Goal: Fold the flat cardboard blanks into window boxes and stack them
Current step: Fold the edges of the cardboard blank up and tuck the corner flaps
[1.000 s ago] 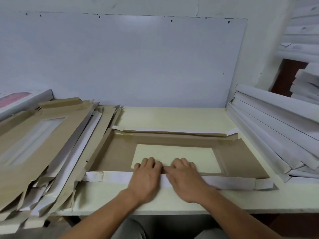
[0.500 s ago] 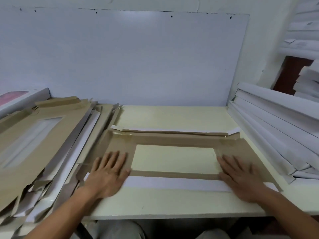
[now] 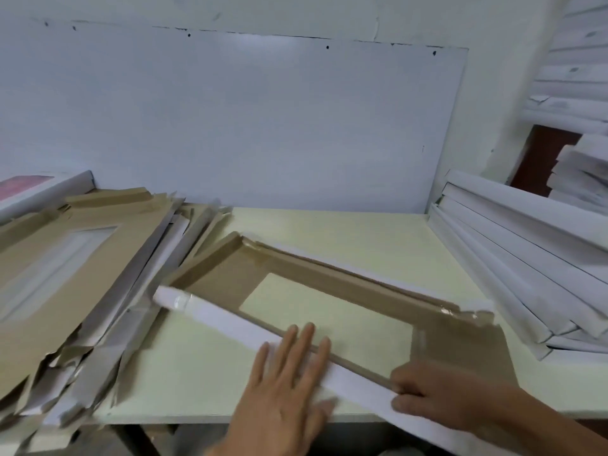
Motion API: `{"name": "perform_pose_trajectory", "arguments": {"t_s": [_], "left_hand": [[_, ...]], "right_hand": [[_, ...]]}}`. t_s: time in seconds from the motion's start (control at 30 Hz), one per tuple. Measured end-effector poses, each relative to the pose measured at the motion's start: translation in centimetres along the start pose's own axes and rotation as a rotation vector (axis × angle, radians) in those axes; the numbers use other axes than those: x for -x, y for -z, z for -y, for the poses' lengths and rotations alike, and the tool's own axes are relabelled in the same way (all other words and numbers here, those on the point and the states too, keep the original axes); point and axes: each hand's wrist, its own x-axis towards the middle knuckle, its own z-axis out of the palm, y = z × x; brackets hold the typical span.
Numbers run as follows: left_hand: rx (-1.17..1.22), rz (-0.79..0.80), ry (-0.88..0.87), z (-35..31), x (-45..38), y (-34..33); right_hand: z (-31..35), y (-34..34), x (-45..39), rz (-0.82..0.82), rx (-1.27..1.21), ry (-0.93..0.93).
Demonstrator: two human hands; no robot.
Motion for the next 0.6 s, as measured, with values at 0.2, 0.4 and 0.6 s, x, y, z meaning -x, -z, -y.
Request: {"name": "perform_pose_trajectory", "arguments": {"t_s": [0.2, 0.4, 0.6], "left_hand": [[0.083, 0.105, -0.123, -5.6, 1.6, 0.5], [0.245, 0.174, 0.018, -3.3, 1.2, 1.8], [-0.026, 0.155, -0.198, 1.4, -0.2, 0.9]], "right_hand": [[5.6, -1.2, -5.7, 0.038, -0.392, -0.004], [9.9, -1.2, -11.8, -0.202, -1.049, -0.172], [10.3, 0.2, -13.0, -0.316, -0.962, -0.072]]}}
